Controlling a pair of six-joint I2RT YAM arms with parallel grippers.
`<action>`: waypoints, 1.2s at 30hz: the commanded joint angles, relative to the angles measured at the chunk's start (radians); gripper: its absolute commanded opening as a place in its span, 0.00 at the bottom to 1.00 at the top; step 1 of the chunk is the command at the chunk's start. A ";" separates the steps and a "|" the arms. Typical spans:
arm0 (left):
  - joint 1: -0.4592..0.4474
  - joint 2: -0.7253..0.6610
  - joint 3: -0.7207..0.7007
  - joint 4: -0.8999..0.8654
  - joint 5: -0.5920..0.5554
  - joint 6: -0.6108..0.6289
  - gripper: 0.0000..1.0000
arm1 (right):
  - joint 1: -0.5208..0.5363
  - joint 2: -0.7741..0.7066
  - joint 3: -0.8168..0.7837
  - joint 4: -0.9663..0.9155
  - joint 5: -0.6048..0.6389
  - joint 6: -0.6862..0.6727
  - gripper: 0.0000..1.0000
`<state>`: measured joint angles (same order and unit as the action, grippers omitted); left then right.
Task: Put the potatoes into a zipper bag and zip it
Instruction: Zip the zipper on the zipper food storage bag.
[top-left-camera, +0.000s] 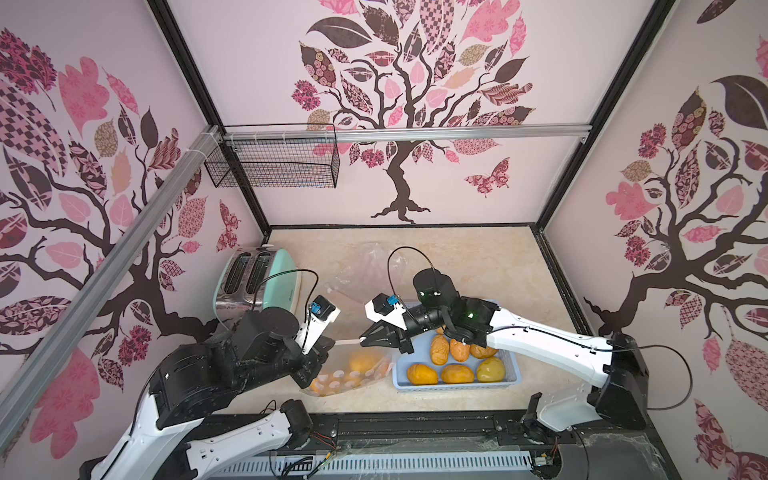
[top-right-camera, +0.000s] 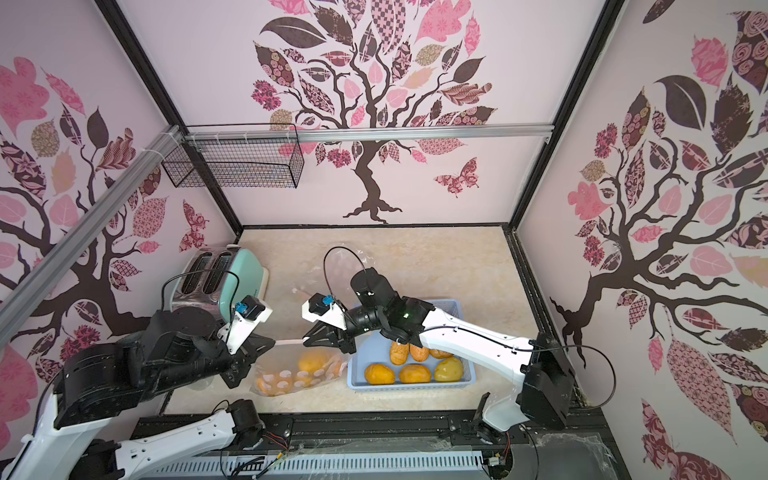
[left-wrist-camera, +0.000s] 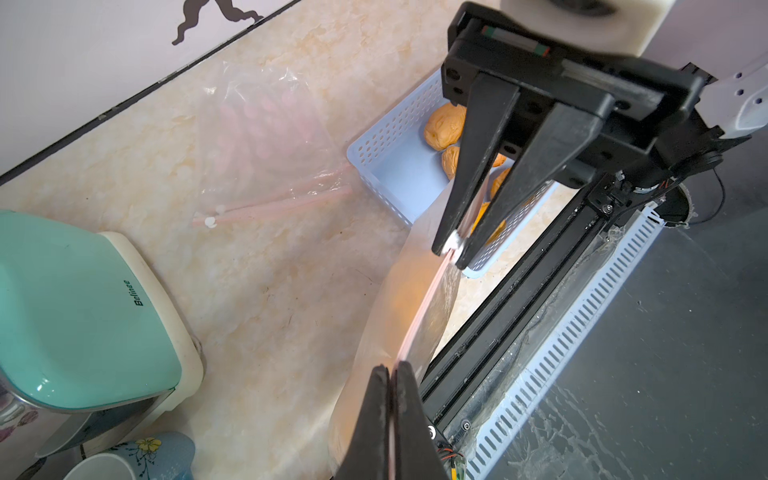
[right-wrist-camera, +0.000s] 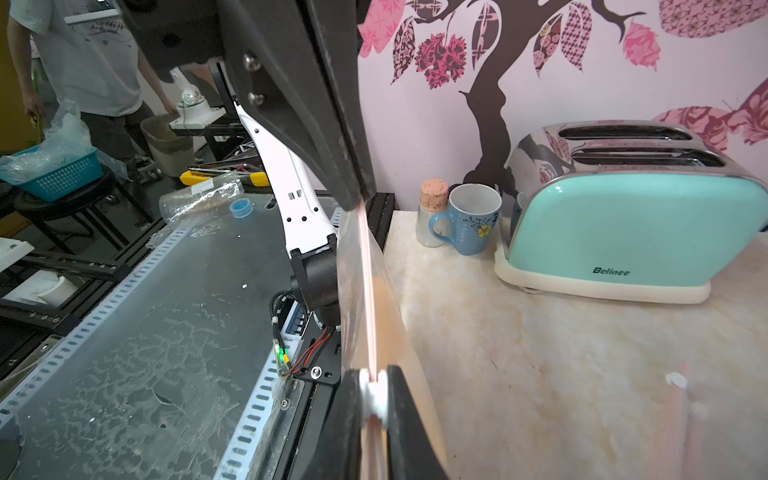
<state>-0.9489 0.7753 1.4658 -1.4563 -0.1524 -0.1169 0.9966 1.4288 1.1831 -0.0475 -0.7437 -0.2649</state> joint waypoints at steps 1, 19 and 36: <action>0.002 -0.036 0.052 -0.044 -0.055 0.013 0.00 | -0.013 -0.085 -0.042 -0.173 0.088 -0.031 0.09; 0.003 -0.081 0.035 -0.044 -0.056 0.005 0.00 | -0.013 -0.373 -0.225 -0.378 0.267 -0.008 0.11; 0.002 -0.094 0.010 -0.034 -0.047 -0.003 0.00 | -0.013 -0.468 -0.318 -0.402 0.315 0.027 0.10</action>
<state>-0.9520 0.7048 1.4658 -1.4731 -0.1333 -0.1123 0.9955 0.9745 0.8825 -0.3191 -0.4759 -0.2504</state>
